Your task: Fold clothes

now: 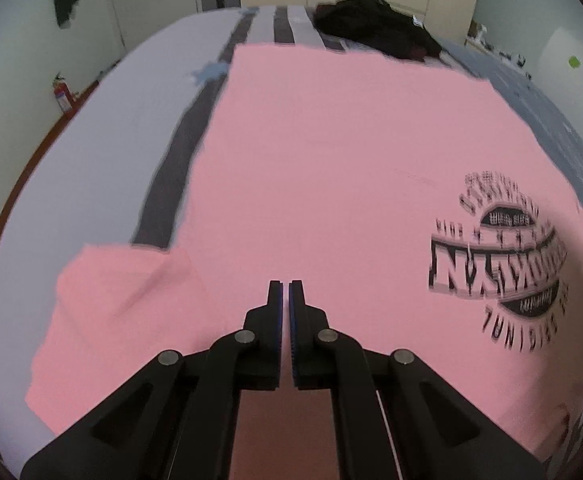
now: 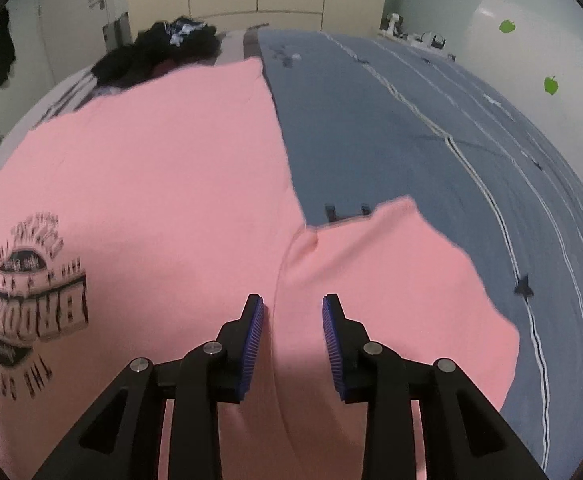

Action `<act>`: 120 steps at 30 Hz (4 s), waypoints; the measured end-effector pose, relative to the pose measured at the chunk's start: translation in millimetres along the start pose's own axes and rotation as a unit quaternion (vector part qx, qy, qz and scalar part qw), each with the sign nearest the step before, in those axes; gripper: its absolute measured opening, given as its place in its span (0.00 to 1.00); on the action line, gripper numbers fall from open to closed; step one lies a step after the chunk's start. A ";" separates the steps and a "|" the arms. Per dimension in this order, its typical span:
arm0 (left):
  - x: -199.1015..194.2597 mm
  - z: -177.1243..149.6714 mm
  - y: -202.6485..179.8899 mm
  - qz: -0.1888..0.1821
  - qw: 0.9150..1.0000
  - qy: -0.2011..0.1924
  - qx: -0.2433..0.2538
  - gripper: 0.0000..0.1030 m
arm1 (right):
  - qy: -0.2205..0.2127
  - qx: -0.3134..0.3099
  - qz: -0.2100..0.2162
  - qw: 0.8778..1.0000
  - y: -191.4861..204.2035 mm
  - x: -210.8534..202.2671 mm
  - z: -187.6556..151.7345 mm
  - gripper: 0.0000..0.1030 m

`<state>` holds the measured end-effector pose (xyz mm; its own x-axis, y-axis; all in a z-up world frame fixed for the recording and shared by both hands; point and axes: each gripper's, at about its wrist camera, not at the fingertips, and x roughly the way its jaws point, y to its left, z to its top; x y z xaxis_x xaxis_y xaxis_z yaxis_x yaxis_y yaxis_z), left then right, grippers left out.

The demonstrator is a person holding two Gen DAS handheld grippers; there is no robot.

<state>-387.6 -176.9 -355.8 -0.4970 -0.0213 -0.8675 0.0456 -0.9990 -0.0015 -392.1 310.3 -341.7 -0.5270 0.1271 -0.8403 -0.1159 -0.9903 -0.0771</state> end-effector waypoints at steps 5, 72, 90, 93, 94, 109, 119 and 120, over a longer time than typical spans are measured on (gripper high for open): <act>12.3 -10.2 7.2 0.021 1.000 0.017 0.005 0.02 | 0.009 0.016 -0.028 0.999 -24.5 9.2 -15.2 0.27; -115.4 -161.0 23.3 0.042 0.993 0.042 -0.097 0.14 | 0.049 0.007 0.095 0.994 33.9 -52.4 -114.5 0.36; -100.9 -55.6 -62.1 -0.034 0.999 -0.021 -0.036 0.23 | 0.001 0.146 -0.020 0.989 -126.9 -28.5 -63.6 0.61; -97.0 -49.2 -67.7 -0.032 0.999 -0.019 -0.031 0.23 | -0.001 0.170 -0.035 0.985 -161.5 -16.8 -57.9 0.61; -94.8 -46.9 -69.4 -0.030 0.999 -0.018 -0.032 0.23 | 0.002 0.177 -0.039 0.983 -170.3 -11.7 -57.0 0.61; -78.2 -40.5 -71.6 -0.026 0.999 -0.005 -0.047 0.23 | 0.015 0.210 0.002 0.978 -201.9 39.6 -47.3 0.62; -83.0 -48.2 -31.7 -0.022 0.997 -0.005 -0.072 0.23 | 0.025 0.165 0.017 0.986 -168.2 24.2 -28.5 0.04; -84.9 -49.5 -24.5 -0.021 0.997 -0.006 -0.076 0.23 | 0.017 0.166 0.023 0.986 -163.4 15.9 -25.5 0.04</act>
<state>-303.6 -148.7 -306.8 -0.5114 0.0181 -0.8592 0.1560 -0.9812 -0.1135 -360.0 472.6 -356.2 -0.5101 0.0750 -0.8568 -0.3644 -0.9212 0.1364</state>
